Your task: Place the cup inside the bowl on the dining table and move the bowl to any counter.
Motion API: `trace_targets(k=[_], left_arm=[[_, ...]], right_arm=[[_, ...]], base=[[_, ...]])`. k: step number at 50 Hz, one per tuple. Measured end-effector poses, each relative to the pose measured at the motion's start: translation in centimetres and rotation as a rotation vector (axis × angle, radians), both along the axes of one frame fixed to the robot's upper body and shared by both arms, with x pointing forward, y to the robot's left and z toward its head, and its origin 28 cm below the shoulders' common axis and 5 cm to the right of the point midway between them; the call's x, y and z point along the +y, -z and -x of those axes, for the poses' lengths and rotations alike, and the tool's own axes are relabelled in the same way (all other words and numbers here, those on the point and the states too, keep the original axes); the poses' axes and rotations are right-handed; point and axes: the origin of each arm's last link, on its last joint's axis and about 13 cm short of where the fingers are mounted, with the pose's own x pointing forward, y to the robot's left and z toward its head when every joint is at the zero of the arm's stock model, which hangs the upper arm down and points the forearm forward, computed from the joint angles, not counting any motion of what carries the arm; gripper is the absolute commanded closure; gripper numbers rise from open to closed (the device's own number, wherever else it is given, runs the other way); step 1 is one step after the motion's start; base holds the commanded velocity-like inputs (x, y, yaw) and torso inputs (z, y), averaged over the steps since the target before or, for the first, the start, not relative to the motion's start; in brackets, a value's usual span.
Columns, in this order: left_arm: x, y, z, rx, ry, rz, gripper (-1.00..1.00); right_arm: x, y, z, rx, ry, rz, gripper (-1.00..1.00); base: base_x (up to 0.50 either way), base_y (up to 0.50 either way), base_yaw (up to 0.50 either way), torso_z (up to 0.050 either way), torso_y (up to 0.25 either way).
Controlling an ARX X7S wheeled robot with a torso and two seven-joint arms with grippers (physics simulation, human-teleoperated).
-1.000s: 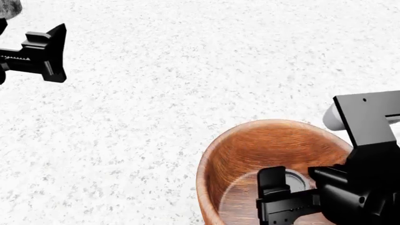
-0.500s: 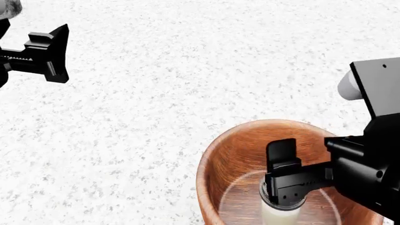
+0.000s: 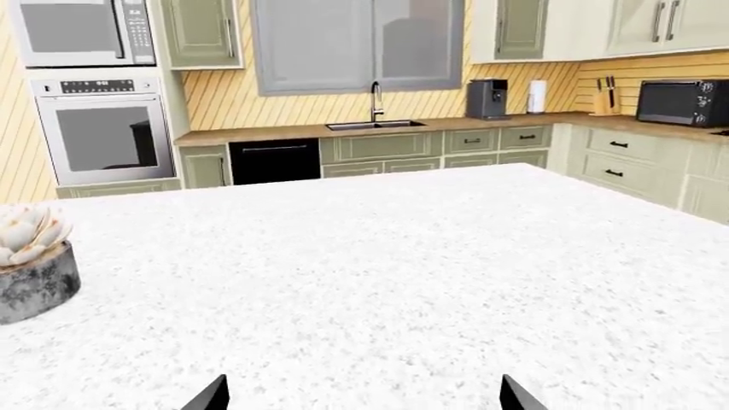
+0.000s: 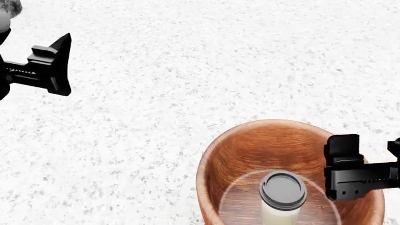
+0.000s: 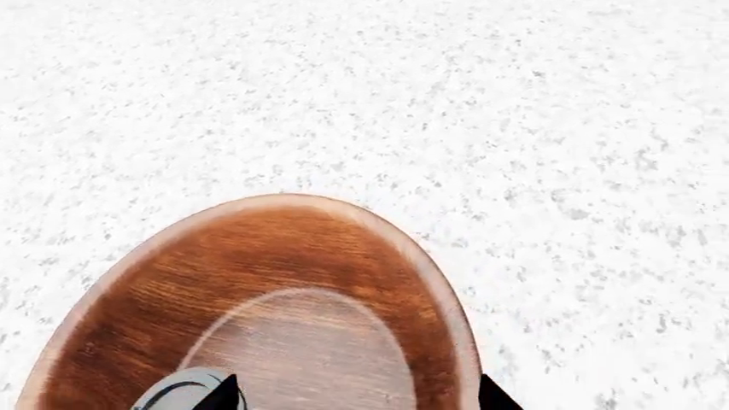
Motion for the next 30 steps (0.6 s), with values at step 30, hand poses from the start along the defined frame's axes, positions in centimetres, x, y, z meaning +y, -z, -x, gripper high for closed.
trace_targets(k=[30], left_arm=[[-0.5,0.1,0.9,-0.002,0.020,-0.010,-1.00]], right_arm=[[-2.0,3.2,0.3,0.138,0.088,-0.034,-1.00]], base=[[0.00,0.00,0.00,0.000,0.000]])
